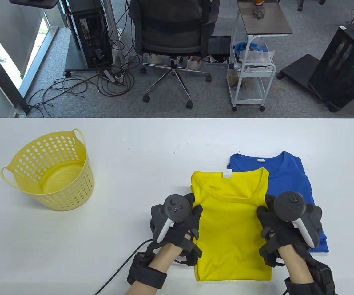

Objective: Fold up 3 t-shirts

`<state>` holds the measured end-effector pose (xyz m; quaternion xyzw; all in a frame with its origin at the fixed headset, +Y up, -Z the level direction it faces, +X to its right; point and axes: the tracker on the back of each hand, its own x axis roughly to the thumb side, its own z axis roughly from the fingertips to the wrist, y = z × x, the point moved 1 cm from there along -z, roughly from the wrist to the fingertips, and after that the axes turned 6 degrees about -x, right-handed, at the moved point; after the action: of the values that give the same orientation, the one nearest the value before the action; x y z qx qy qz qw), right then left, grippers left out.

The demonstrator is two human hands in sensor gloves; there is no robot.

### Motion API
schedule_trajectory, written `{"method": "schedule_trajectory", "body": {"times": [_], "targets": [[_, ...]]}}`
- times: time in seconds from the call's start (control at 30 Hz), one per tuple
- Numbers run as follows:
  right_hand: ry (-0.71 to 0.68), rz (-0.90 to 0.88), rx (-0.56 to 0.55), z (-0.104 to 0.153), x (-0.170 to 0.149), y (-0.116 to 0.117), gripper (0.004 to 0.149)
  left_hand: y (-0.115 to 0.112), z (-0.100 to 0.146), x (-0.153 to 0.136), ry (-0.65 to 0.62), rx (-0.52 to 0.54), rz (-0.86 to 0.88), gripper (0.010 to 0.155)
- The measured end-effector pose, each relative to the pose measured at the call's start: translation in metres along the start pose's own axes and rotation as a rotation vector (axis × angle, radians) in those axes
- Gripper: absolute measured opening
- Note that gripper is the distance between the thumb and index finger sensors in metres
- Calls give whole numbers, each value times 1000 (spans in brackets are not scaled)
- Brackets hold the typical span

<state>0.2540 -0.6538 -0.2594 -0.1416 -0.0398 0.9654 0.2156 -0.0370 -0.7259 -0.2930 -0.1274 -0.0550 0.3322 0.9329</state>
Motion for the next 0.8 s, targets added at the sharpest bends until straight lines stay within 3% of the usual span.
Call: {"method": "schedule_trajectory", "body": {"times": [0.4,0.8], "targets": [[120,37,-46,-16,-60,-39,42,-49,-24,59,-50,-64,48,51],[200,149,-79,-61,-65,-52,42,-74,-57,78,-19,-135,128,51]]}}
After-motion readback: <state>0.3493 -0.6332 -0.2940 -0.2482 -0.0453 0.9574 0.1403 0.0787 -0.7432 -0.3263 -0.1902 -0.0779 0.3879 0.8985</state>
